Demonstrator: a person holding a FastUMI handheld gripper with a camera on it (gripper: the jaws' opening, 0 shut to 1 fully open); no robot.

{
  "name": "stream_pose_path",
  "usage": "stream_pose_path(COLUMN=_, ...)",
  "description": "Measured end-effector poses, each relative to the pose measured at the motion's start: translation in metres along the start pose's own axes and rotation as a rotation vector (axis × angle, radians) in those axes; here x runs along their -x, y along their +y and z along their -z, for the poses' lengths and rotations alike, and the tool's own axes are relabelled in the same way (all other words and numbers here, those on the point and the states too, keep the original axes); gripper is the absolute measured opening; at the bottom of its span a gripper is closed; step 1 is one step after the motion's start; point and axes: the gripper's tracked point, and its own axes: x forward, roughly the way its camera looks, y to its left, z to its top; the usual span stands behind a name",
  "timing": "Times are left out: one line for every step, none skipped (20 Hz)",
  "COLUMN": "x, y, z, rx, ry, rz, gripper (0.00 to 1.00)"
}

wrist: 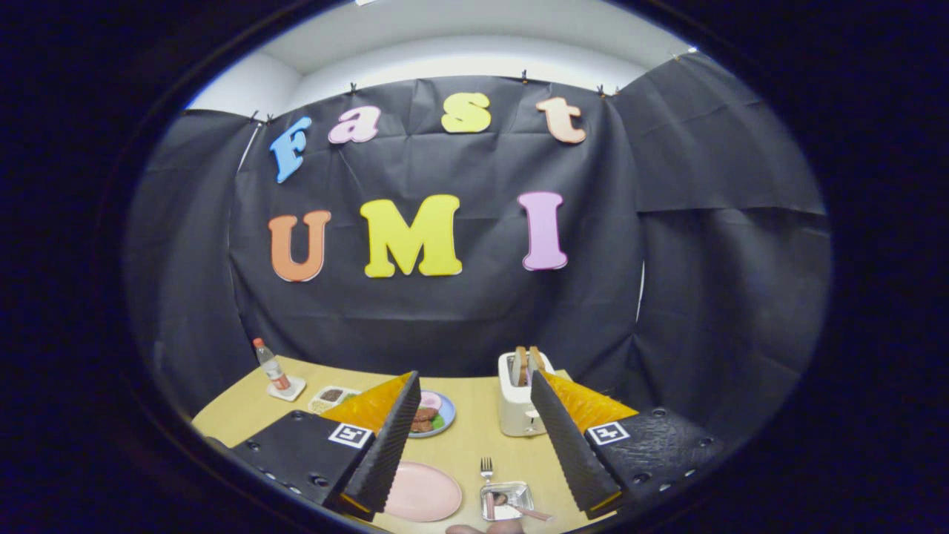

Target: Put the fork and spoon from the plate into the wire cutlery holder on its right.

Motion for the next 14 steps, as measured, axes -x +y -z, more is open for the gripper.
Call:
stream_pose_path(x=0.006, y=0.002, z=-0.004, rx=0.009, ry=-0.023, rz=0.003, gripper=0.89)
stream_pose_path(x=0.01, y=0.006, z=-0.006, rx=0.016, ry=-0.039, rz=0.007, gripper=0.89)
stream_pose_path(x=0.015, y=0.011, z=-0.007, rx=0.015, ry=-0.049, rz=0.003, gripper=0.9)
stream_pose_path(x=0.02, y=0.017, z=-0.008, rx=0.015, ry=-0.056, rz=-0.003, gripper=0.9)
stream_pose_path(x=0.023, y=0.023, z=-0.009, rx=0.018, ry=-0.063, rz=-0.01, gripper=0.9)
stream_pose_path(x=0.025, y=0.028, z=-0.011, rx=0.024, ry=-0.069, rz=-0.015, gripper=0.9)
stream_pose_path(x=0.027, y=0.033, z=-0.012, rx=0.03, ry=-0.073, rz=-0.021, gripper=0.9)
stream_pose_path(x=0.028, y=0.038, z=-0.012, rx=0.029, ry=-0.077, rz=-0.03, gripper=0.9)
stream_pose_path(x=0.03, y=0.041, z=-0.012, rx=0.026, ry=-0.078, rz=-0.033, gripper=0.9)
stream_pose_path(x=0.032, y=0.043, z=-0.009, rx=0.022, ry=-0.073, rz=-0.038, gripper=0.9)
stream_pose_path(x=0.035, y=0.047, z=-0.009, rx=0.015, ry=-0.073, rz=-0.047, gripper=0.91)
stream_pose_path(x=0.036, y=0.049, z=-0.009, rx=0.009, ry=-0.074, rz=-0.049, gripper=0.92)
stream_pose_path(x=0.038, y=0.05, z=-0.009, rx=0.005, ry=-0.076, rz=-0.048, gripper=0.93)
stream_pose_path(x=0.037, y=0.051, z=-0.007, rx=0.004, ry=-0.074, rz=-0.044, gripper=0.93)
